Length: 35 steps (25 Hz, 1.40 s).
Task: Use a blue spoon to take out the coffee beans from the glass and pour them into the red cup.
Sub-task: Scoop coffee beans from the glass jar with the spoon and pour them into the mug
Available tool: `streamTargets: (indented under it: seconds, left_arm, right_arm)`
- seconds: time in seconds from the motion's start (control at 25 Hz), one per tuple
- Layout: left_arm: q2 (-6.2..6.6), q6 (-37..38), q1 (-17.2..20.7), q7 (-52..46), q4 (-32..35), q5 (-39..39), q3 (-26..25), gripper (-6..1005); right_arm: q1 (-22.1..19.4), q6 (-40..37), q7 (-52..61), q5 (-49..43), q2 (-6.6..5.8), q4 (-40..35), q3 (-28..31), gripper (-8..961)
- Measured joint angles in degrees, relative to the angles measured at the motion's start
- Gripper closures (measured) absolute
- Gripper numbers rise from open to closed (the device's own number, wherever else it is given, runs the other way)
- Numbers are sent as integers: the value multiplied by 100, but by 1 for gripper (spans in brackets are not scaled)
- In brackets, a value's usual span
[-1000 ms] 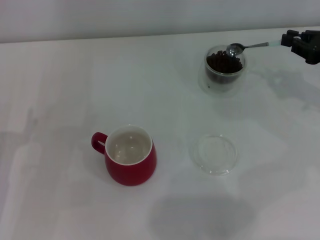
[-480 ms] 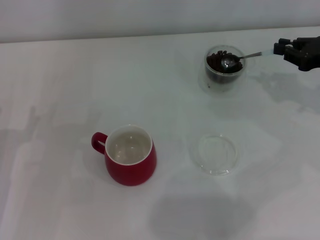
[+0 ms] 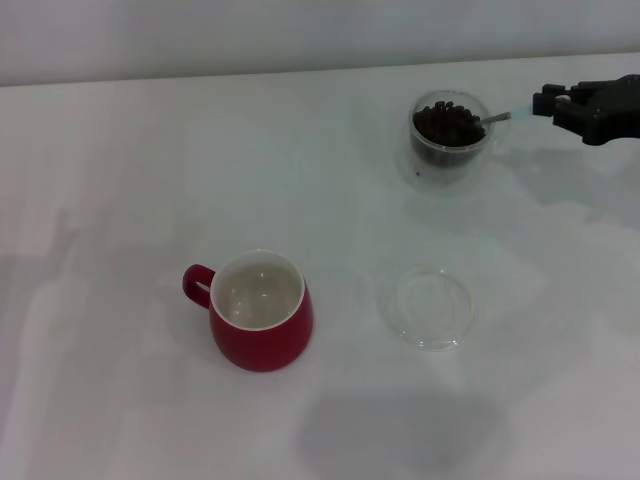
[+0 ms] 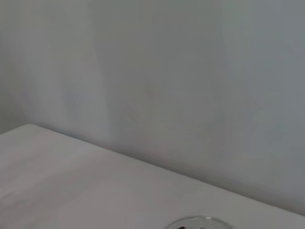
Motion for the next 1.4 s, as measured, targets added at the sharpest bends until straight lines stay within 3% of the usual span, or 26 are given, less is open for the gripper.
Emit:
streamTargets:
  seconds: [0.96, 1.4]
  left_arm:
    - [9, 2, -8, 0, -29, -28, 0, 108]
    - [27, 34, -59, 0, -56, -73, -8, 107]
  right_arm:
    - [593, 64, 1780, -1024, 62, 594, 1, 798]
    - [662, 55, 2300, -1151, 7, 596, -8, 798]
